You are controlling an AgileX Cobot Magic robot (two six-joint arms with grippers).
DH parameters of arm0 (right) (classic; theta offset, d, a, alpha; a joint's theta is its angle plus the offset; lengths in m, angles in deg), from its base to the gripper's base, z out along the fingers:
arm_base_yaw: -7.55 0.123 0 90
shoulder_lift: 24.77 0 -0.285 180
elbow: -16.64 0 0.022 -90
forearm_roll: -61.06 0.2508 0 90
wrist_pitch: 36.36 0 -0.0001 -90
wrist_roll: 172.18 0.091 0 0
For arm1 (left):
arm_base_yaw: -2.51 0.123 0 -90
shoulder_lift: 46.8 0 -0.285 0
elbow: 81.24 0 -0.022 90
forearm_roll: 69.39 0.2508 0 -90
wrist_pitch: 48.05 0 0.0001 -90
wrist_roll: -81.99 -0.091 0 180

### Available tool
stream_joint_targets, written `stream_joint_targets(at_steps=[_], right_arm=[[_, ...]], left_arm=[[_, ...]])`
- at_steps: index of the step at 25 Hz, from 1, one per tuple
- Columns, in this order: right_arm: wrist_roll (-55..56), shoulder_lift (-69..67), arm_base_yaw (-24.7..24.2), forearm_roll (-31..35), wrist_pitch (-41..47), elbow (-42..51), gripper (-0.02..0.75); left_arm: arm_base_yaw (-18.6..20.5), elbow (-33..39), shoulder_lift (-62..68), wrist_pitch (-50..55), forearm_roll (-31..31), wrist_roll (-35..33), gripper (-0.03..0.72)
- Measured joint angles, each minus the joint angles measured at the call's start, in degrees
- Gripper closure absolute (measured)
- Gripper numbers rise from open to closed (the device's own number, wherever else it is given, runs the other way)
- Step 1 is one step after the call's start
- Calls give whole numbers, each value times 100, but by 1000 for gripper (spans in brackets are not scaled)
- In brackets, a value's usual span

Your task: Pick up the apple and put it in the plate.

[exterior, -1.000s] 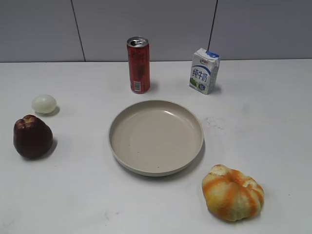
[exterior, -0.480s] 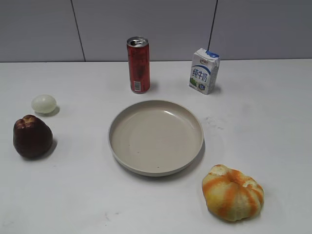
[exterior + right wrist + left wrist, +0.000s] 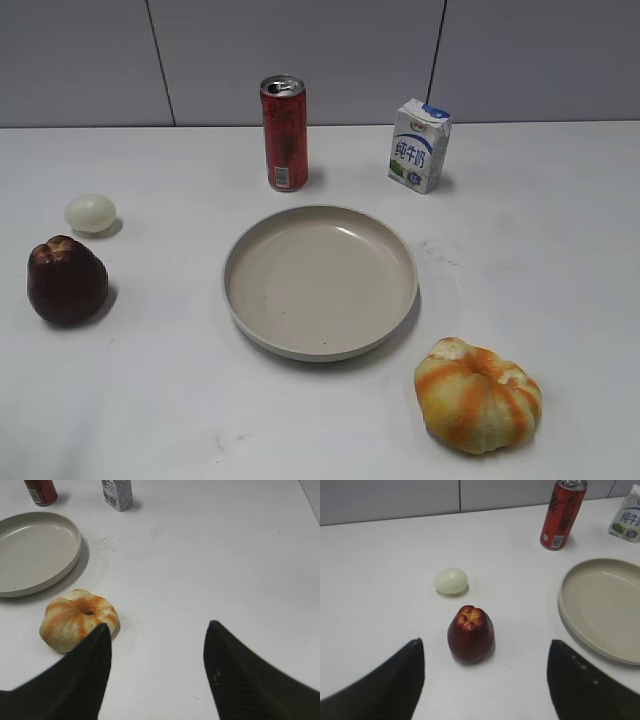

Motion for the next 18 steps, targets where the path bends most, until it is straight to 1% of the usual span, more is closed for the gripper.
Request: stream_joint_targets(at_steps=[5,12,18], right_arm=[[0,0,0,0,0,0,293],[0,0,0,0,0,0,293],[-1,0,0,0,0,0,293]], left_arm=[[0,-783,1490,115,5,0,109],[0,-1904,3503,951,29,0,109],[0,-2555,4734,1530,30,0,106]])
